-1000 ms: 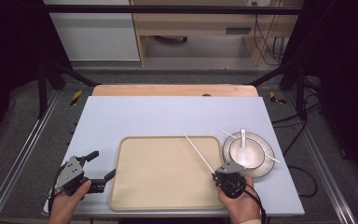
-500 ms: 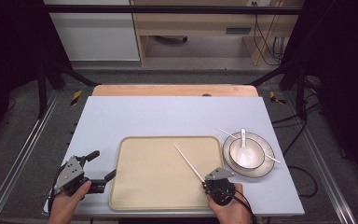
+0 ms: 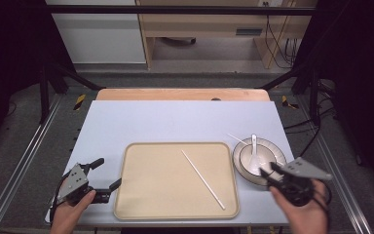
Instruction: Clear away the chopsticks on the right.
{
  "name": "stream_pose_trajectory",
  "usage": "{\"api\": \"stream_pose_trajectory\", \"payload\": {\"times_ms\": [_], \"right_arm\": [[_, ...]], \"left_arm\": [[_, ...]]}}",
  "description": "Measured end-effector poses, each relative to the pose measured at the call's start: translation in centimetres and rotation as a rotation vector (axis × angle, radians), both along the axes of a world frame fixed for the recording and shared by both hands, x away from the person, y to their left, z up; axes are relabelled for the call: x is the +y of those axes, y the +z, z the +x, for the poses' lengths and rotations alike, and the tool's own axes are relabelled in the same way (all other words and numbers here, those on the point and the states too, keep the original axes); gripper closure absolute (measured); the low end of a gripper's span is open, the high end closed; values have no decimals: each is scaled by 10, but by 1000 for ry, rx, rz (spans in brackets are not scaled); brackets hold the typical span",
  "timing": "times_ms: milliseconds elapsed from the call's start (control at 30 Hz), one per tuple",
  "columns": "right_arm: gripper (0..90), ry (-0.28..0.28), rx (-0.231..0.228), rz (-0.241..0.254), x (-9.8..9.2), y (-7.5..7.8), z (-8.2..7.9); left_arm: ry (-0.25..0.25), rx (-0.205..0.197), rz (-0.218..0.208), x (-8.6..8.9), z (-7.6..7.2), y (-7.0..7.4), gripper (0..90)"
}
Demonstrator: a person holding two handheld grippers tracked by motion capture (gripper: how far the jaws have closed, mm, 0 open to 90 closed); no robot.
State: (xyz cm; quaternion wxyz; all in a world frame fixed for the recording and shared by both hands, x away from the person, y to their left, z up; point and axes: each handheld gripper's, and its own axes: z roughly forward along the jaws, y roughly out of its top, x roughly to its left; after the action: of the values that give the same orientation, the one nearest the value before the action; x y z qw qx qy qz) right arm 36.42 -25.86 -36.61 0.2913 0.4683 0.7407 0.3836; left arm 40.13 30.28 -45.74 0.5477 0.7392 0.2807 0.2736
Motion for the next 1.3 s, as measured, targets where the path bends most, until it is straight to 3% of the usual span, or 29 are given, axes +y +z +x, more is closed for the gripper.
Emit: {"api": "stream_pose_trajectory", "payload": {"times_ms": [33, 67, 133, 167, 200, 233, 267, 300, 400, 433, 467, 600, 700, 833, 967, 1067, 1167, 1300], "right_arm": [[584, 0, 0, 0, 0, 0, 0], [601, -27, -6, -57, -28, 8, 7], [622, -52, -8, -92, -55, 8, 19], [622, -52, -8, -92, -55, 8, 19], [599, -25, 45, -97, -75, -1, 34], [599, -25, 45, -97, -75, -1, 34], [609, 15, 104, -114, -86, -15, 49], [609, 15, 104, -114, -86, -15, 49], [615, 87, 163, -157, -88, -43, 70], [615, 87, 163, -157, -88, -43, 70], [617, 99, 187, -181, -87, -54, 79], [619, 116, 215, -198, -85, -65, 91], [628, 141, 212, -197, -84, -67, 94], [643, 155, 241, -217, -81, -73, 99], [736, 168, 259, -234, -81, -78, 102], [836, 171, 258, -211, -82, -78, 101], [839, 166, 256, -216, -84, -77, 99], [840, 134, 239, -183, -86, -70, 91]], "left_arm": [[1, -1, -2, 0, 0, 0, 64], [3, 5, 3, 0, 1, -1, 64], [2, 5, 9, 0, 1, -2, 65], [2, 5, 9, 0, 1, -2, 66], [1, 4, 8, 0, 1, -2, 66], [1, 4, 8, 0, 1, -2, 66], [1, 5, 13, 0, 0, -2, 66], [1, 5, 13, 0, 0, -2, 66], [2, 5, 13, -1, 0, -2, 67], [2, 6, 14, -1, -1, -2, 67], [1, 8, 16, -1, -1, -3, 67], [0, 7, 17, 1, -1, -2, 67], [1, 9, 18, 1, -1, -2, 67], [0, 10, 24, 1, -1, -2, 67], [1, 7, 24, 1, -1, -2, 67], [0, 7, 26, 1, -1, -2, 67], [0, 10, 28, 0, -2, -2, 67], [1, 10, 28, 0, -2, -2, 67]]}}
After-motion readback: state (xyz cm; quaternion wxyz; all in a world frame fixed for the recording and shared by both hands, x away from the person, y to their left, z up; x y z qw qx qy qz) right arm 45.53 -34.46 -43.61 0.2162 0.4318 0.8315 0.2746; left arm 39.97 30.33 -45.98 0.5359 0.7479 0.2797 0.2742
